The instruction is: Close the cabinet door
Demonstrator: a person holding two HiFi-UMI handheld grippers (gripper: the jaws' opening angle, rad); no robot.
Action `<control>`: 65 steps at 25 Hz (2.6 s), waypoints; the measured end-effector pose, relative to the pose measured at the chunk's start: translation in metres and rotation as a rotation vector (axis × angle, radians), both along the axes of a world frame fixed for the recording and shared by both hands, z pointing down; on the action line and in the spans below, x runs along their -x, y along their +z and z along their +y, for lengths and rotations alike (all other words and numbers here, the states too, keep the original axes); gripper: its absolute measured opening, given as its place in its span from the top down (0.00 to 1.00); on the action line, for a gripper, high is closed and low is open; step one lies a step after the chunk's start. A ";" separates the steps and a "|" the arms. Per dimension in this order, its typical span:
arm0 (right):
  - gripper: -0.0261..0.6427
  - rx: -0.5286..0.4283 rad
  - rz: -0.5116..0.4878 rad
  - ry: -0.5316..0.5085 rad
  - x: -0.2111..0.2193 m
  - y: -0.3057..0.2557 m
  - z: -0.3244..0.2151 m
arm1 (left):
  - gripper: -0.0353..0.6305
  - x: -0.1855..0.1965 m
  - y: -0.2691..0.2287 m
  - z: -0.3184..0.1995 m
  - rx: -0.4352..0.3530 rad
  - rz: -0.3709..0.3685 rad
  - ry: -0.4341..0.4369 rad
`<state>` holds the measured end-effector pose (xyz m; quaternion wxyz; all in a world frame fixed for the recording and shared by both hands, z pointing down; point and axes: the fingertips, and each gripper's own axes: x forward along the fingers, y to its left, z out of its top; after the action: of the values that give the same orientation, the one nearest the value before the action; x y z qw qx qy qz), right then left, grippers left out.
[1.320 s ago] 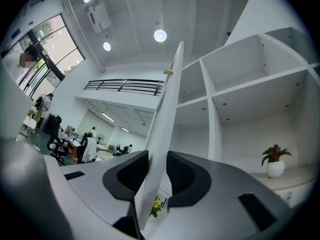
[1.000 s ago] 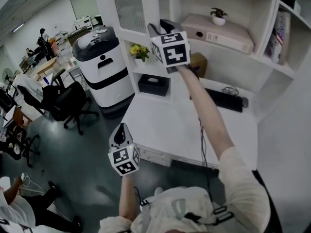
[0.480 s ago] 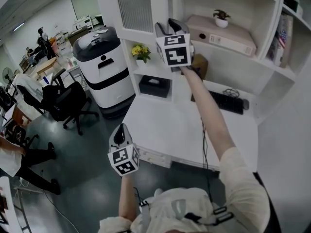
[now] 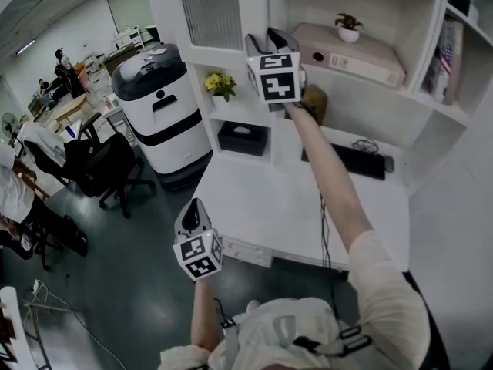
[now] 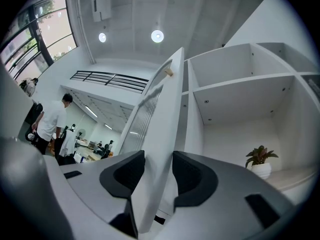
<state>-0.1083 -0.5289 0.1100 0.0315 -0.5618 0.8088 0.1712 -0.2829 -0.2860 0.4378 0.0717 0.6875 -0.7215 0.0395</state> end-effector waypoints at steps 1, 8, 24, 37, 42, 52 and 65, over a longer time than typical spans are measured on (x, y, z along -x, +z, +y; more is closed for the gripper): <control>0.72 0.003 -0.001 0.000 -0.002 0.000 -0.002 | 0.94 0.001 0.001 -0.001 0.001 0.001 -0.001; 0.63 0.019 -0.034 0.017 -0.019 -0.001 -0.027 | 0.94 0.004 0.002 -0.009 0.002 0.008 -0.012; 0.63 0.050 -0.036 0.071 -0.025 -0.001 -0.048 | 0.94 0.011 0.007 -0.019 0.012 0.013 -0.035; 0.64 0.067 -0.064 0.111 -0.029 -0.001 -0.061 | 0.94 0.030 0.011 -0.019 0.029 -0.001 -0.081; 0.64 0.063 -0.072 0.112 -0.026 -0.001 -0.062 | 0.94 0.034 0.006 -0.019 0.024 -0.002 -0.088; 0.64 0.100 -0.032 0.149 -0.027 -0.002 -0.057 | 0.94 0.040 -0.016 -0.009 -0.015 -0.027 -0.094; 0.64 -0.014 -0.059 -0.037 0.000 -0.001 0.035 | 0.94 0.047 -0.059 0.008 -0.098 -0.031 -0.122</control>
<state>-0.1087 -0.4941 0.1090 0.0624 -0.5512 0.8165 0.1599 -0.3302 -0.2785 0.3787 0.0290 0.6441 -0.7643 0.0105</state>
